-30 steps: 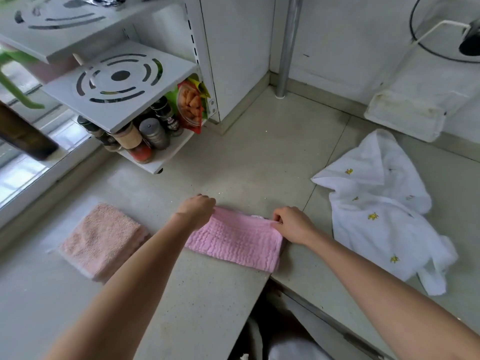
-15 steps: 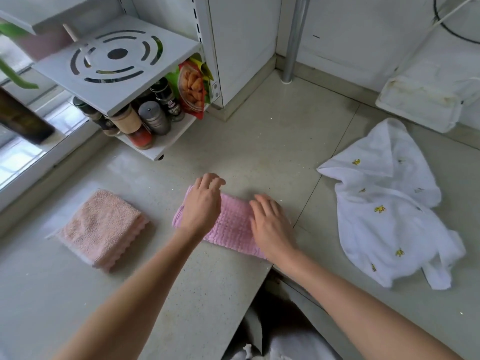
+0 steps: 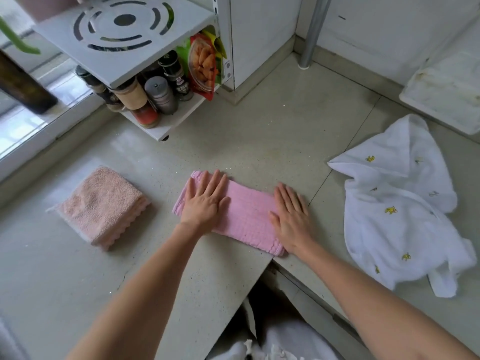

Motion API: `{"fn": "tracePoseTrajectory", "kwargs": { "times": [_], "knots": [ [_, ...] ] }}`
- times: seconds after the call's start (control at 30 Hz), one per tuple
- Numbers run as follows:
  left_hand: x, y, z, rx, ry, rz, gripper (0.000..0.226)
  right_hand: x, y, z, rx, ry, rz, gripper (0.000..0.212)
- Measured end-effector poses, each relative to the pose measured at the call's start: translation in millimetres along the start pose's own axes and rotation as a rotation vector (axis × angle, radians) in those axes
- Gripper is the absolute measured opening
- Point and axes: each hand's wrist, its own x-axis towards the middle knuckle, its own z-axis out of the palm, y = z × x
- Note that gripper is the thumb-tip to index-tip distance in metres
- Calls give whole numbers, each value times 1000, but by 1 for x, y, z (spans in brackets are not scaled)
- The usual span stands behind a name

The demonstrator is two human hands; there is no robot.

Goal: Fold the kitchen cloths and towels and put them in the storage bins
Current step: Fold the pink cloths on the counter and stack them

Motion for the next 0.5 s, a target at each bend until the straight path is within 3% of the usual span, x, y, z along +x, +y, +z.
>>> {"fn": "tracePoseTrajectory", "kwargs": {
  "times": [0.07, 0.2, 0.33, 0.43, 0.5],
  "knots": [
    [8, 0, -12, 32, 14, 36, 55, 2, 2, -14, 62, -22, -12, 80],
    [26, -3, -38, 48, 20, 140, 50, 21, -12, -37, 153, -10, -59, 46],
    [32, 0, -54, 91, -113, 175, 55, 35, -19, -48, 242, -132, 119, 44],
    [32, 4, -60, 115, -183, 191, 51, 36, -17, -52, 243, -204, 149, 22],
    [30, 3, -63, 73, -216, 173, 46, 34, -13, -53, 365, -215, 177, 27]
  ]
}}
